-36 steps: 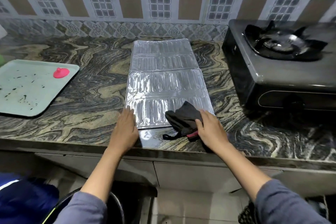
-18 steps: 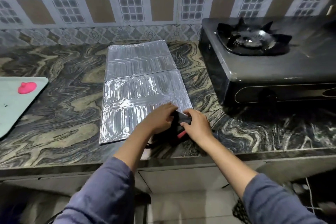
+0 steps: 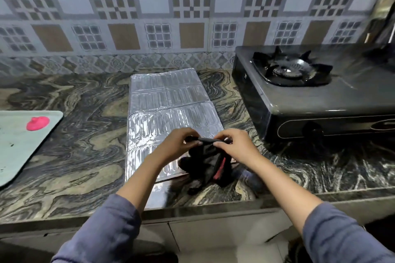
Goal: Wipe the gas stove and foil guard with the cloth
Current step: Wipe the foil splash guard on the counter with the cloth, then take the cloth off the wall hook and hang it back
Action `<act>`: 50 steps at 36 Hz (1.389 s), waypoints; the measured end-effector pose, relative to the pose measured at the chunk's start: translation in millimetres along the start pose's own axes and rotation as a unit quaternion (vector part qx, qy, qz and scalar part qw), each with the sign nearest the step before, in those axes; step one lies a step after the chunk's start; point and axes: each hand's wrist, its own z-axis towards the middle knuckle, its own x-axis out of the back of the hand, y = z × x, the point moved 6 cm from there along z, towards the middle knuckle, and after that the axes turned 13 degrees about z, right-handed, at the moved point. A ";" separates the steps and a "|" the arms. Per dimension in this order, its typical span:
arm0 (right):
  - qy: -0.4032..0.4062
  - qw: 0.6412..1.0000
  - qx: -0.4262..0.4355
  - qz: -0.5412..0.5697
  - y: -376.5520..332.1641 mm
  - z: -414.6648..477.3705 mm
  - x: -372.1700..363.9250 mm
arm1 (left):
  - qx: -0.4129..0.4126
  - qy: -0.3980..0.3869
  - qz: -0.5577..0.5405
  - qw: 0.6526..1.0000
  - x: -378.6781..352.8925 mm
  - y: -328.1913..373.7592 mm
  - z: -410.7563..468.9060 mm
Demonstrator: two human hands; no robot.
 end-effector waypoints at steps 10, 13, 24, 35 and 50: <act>0.044 0.992 0.111 0.032 -85.5 50.9 60.7 | 0.013 0.084 -0.130 0.988 88.5 20.1 38.5; 0.065 0.987 0.142 0.047 -106.7 73.9 86.4 | -0.001 0.132 -0.123 0.984 118.4 29.8 64.4; 0.096 0.964 0.241 0.047 -173.5 174.4 177.2 | -0.052 0.248 -0.013 0.967 219.3 78.6 169.8; 0.130 0.940 0.312 0.043 -238.8 266.7 252.9 | -0.088 0.317 0.053 0.943 312.4 111.7 270.0; 0.259 0.905 0.334 0.045 -296.8 427.7 302.4 | -0.069 0.419 0.083 0.902 407.3 91.5 418.0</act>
